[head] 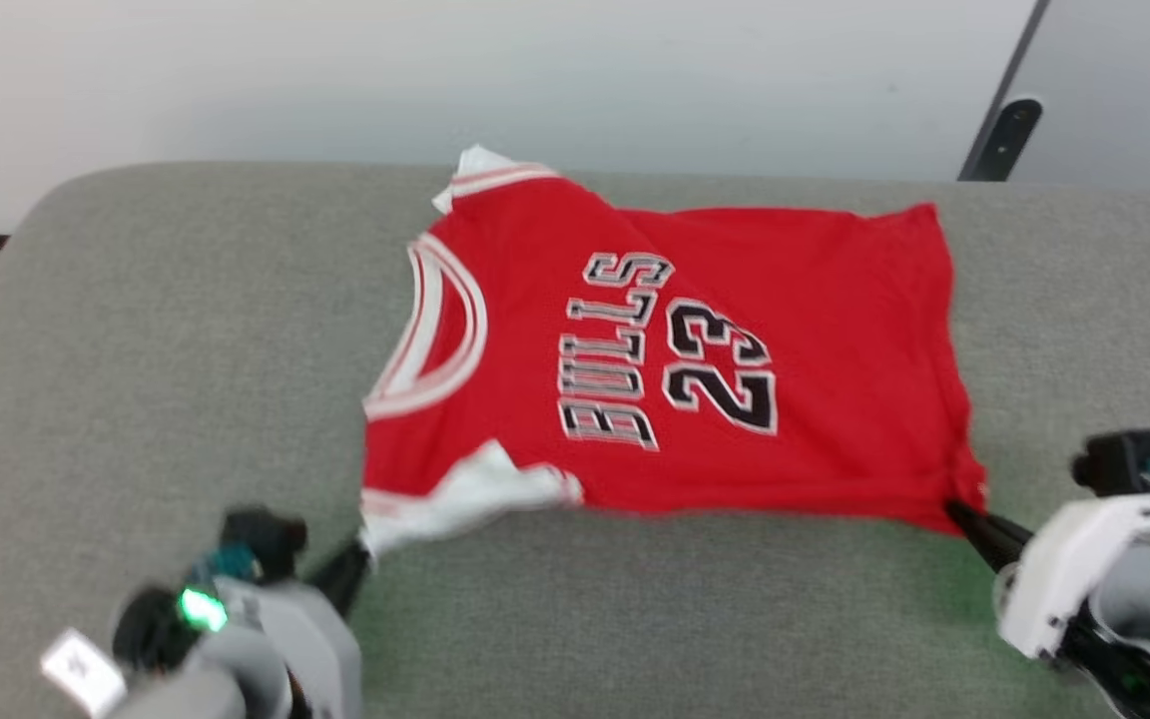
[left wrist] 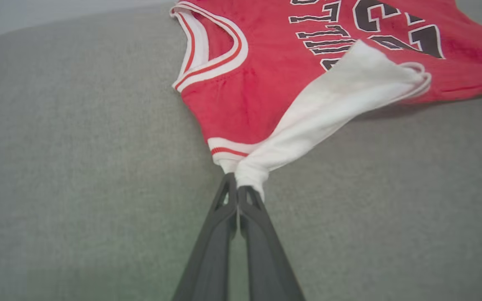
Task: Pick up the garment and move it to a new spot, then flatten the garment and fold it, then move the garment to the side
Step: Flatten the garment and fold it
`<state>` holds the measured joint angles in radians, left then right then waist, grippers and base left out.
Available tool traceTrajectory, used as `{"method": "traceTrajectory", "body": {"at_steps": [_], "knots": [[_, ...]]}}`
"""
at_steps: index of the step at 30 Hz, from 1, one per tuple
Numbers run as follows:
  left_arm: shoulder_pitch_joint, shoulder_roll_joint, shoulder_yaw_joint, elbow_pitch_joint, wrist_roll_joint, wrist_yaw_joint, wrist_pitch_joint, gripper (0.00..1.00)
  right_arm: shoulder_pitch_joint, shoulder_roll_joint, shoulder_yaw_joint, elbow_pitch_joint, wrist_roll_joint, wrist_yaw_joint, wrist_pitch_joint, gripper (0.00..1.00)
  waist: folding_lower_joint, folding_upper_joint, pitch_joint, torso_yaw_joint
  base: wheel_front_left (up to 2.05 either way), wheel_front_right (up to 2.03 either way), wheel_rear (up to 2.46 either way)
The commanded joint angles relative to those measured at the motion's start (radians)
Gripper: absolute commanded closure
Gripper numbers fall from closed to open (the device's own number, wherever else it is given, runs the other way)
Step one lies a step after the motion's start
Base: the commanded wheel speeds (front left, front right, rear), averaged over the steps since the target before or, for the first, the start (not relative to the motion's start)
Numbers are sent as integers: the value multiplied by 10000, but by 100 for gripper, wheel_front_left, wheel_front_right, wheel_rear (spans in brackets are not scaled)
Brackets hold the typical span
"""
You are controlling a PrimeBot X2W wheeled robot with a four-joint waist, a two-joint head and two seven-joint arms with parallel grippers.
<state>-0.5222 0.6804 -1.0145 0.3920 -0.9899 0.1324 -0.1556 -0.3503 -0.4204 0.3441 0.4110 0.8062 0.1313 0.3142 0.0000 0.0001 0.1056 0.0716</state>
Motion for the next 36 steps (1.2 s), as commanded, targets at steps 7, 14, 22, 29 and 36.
{"method": "traceTrajectory", "body": {"at_steps": [7, 14, 22, 29, 36], "knots": [[2038, 1588, -319, -4446, -559, 2074, 1304, 100, 2166, 321, -2374, -1749, -594, -11, 2117, 100, 0, -1, 213, 239, 0, 0, 0], [2827, 2410, -266, -6447, -933, 3193, 1681, 100, 3709, 1399, -4377, -4049, -1600, -11, 4070, 100, 0, -1, 659, 256, 0, 0, 0], [1141, 3449, 330, -7346, -269, 3177, 2583, 100, 2694, 2165, -5219, -5430, -2908, -11, 5662, 100, 0, -1, 1250, 50, 0, 0, 0], [-906, 3234, 658, -6754, 247, 2266, 3534, 100, 777, 2142, -4980, -4907, -3682, -11, 6265, 100, 0, -1, 1931, -284, 0, 0, 0], [-2664, 2189, 731, -4900, 219, 1054, 4277, 100, -1211, 2075, -4360, -3530, -4205, -11, 6276, 100, 0, -1, 2719, -524, 0, 0, 0]]}}
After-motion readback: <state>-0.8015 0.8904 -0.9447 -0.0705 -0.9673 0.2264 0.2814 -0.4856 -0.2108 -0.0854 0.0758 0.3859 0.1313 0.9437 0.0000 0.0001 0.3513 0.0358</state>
